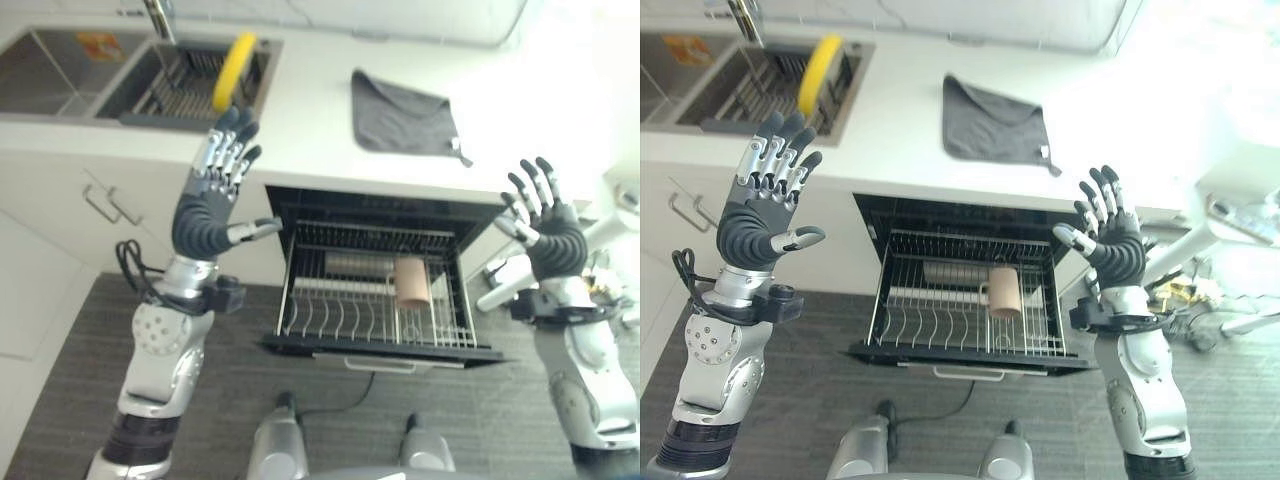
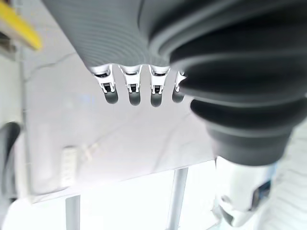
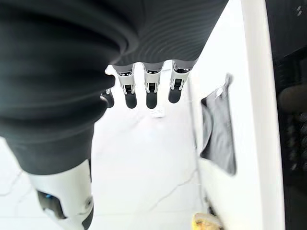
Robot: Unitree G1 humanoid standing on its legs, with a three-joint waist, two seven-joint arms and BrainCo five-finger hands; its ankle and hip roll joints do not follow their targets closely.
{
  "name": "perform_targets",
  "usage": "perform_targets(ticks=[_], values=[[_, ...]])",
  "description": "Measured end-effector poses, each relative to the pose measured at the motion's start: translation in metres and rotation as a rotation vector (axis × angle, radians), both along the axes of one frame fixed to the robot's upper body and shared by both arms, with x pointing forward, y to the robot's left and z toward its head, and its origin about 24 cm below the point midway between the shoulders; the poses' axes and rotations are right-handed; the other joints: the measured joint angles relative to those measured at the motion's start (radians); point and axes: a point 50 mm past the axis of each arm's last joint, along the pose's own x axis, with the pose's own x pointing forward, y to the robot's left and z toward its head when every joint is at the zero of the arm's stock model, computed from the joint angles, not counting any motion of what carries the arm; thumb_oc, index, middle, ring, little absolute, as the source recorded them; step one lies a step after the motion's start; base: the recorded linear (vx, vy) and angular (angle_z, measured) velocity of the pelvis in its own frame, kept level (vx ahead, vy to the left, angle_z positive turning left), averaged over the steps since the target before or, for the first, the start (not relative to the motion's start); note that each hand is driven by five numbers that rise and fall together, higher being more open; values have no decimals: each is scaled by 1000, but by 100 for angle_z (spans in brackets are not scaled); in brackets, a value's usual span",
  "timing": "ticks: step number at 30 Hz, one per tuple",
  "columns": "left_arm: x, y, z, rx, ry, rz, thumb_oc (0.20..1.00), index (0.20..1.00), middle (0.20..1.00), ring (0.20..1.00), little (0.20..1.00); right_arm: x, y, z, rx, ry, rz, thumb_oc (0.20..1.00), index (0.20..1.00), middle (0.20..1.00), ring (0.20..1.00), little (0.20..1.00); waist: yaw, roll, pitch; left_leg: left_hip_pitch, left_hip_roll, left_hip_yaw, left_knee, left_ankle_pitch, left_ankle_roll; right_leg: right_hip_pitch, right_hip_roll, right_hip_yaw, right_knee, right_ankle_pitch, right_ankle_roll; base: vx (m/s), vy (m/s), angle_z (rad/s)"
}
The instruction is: Place the dishes in the dishwasher.
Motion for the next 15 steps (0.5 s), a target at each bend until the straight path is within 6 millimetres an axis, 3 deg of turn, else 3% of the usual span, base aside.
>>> perform_targets(ticks=[1,2,3,5,6,7,10,15], values=[[-1,3,-3,-9,16,6,1000,1000,1000,1000,1000,0,2,-1,-3,2,14,1000,1000,1000,1000,1000,3,2,-5,17,3,24,-24,9,12,-3,1,-22,-18,39,7,-68,116,-58],[-2,4,-5,-9,28,8,1000,1000,1000,1000,1000,-1,1,-1,-9,2,12,1000,1000,1000,1000,1000,-3,9,-7,36,7,42,-56,25,29,-8,24,-38,28,-19,43,-70,145,-43],[-3,3,-7,-5,37,2,1000,1000,1000,1000,1000,-2,-4,-3,-41,16,5,1000,1000,1000,1000,1000,-2,21,-5,58,9,40,-96,46,31,-23,86,-32,124,-127,55,-67,115,-32],[-3,4,-11,-24,68,-9,1000,1000,1000,1000,1000,-3,-9,0,-84,9,-1,1000,1000,1000,1000,1000,-6,28,-16,87,-9,54,-152,75,46,1,208,-27,124,-245,34,-92,106,-22],[-2,4,-13,-37,89,-13,1000,1000,1000,1000,1000,-4,-10,0,-86,4,-2,1000,1000,1000,1000,1000,-9,27,-21,100,-18,56,-174,85,53,13,245,-1,108,-273,17,-82,28,-9],[-2,5,-16,-68,114,-21,1000,1000,1000,1000,1000,-3,-10,2,-89,-3,-1,1000,1000,1000,1000,1000,-9,37,-28,111,-30,60,-192,99,43,29,252,-8,66,-276,-17,-35,-24,-8],[-2,2,-27,-145,173,-59,1000,1000,1000,1000,1000,-3,-12,4,-108,-5,3,1000,1000,1000,1000,1000,-8,93,-58,123,-55,22,-222,127,27,88,259,4,-22,-260,-51,-30,-97,3],[-3,-5,-38,-234,222,-88,1000,1000,1000,1000,1000,0,-9,13,-90,-50,12,1000,1000,1000,1000,1000,-6,116,-76,152,-45,-4,-260,154,-1,123,277,-14,-68,-252,-62,-36,-110,14]])
